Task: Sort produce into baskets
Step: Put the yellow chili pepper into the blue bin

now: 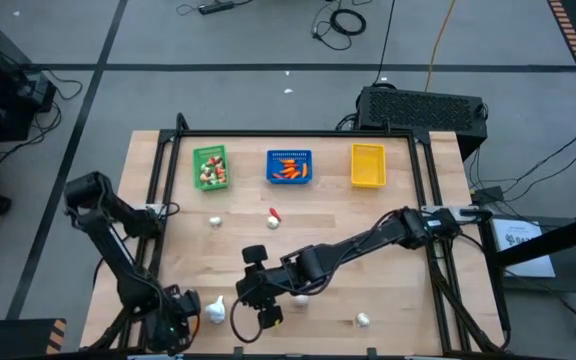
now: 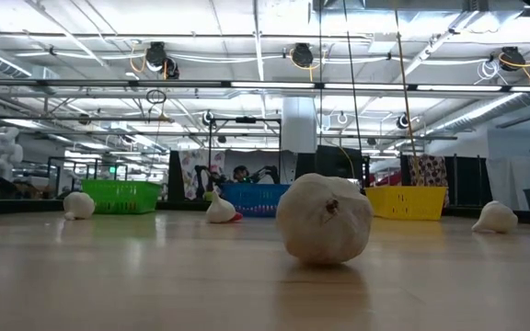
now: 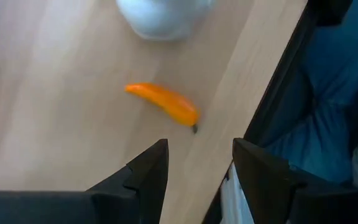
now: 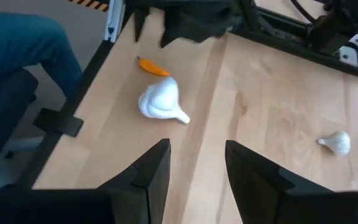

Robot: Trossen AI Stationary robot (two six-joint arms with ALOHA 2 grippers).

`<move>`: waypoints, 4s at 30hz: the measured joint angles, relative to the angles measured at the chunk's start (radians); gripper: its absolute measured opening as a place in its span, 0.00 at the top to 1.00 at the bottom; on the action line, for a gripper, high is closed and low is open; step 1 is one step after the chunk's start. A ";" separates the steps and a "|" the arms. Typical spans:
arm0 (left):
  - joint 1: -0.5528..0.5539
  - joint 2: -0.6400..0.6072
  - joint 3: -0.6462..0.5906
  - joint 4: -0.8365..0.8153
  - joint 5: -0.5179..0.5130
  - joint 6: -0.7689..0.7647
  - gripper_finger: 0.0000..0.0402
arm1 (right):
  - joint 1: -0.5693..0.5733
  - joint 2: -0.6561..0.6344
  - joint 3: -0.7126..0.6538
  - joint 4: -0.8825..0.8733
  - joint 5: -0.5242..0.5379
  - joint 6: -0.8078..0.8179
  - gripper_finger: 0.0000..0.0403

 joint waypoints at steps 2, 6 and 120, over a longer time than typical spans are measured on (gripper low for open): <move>0.000 0.018 0.000 0.005 -0.019 -0.039 0.54 | -0.007 0.000 0.000 0.000 0.000 -0.013 0.64; 0.000 0.051 0.000 0.021 -0.027 -0.120 0.54 | -0.023 0.000 0.000 -0.002 -0.001 -0.016 0.64; 0.173 -0.169 0.069 -0.163 -0.500 0.661 0.92 | -0.076 0.002 -0.214 0.400 -0.061 -0.289 0.45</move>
